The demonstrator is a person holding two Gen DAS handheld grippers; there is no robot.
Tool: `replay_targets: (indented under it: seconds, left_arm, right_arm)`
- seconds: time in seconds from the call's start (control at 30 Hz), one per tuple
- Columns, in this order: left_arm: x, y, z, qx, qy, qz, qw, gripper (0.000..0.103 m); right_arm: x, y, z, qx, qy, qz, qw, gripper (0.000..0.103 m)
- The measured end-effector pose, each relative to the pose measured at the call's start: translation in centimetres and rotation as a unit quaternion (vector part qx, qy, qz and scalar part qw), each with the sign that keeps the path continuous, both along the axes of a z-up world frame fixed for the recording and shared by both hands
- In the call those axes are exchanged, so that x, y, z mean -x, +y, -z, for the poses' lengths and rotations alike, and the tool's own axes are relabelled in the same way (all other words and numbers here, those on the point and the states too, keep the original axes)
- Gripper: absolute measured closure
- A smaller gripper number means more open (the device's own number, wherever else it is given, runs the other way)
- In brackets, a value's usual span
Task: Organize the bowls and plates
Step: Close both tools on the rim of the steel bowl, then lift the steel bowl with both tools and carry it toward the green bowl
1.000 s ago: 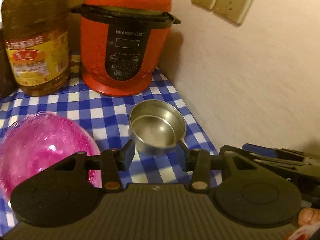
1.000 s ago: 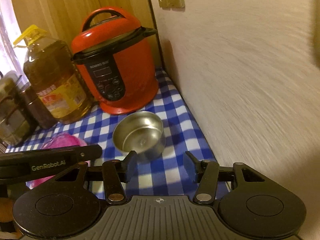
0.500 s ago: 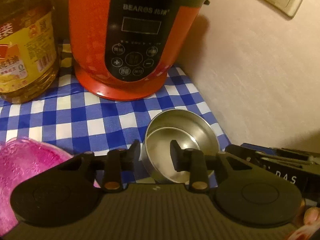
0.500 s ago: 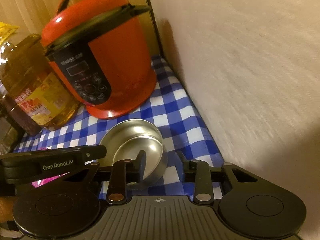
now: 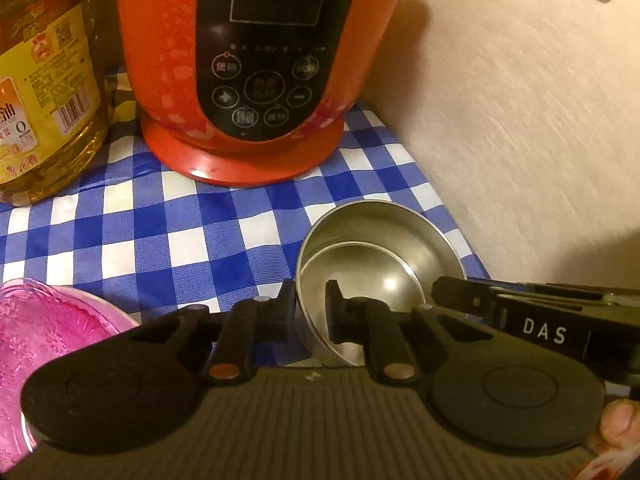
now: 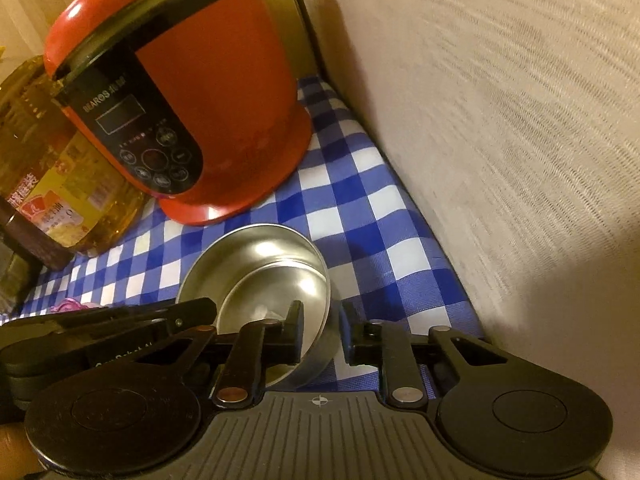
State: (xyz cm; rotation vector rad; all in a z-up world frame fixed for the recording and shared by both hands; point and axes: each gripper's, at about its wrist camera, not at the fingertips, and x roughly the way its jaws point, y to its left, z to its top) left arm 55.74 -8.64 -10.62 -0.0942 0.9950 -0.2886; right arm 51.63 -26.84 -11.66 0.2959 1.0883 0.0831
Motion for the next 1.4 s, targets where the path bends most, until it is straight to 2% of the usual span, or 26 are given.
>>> replay_targets:
  seconds: [0.13,0.33,0.67,1.13,1.4]
  left_arm:
    - [-0.1,0.0,0.2,-0.012,0.004,0.0,0.9999,0.095]
    - [0.2,-0.1,-0.1,-0.018,0.008,-0.003,0.9998,0.096]
    - [3.5,-0.1,-3.3,-0.01,-0.001,-0.006,0.9999,0.097]
    - [14.5,-1.4,-11.4,0.0,-0.025,0.001,0.9997,0.097]
    - [21.3,-2.4,-14.3,0.007,-0.026,0.008,0.9996,0.097]
  right_arm:
    - [-0.1,0.3,0.3,0.007,0.002,-0.004,1.0,0.089]
    - [-0.1,0.5,0.5,0.017,0.004,-0.004,1.0,0.092]
    - [3.0,0.5,-2.4,0.026,-0.009,-0.003,1.0,0.094]
    - [13.4,1.1,-11.3,0.032,-0.033,0.001,0.999,0.094]
    - [20.8,0.9,-14.7,0.027,-0.032,0.016,0.999,0.094]
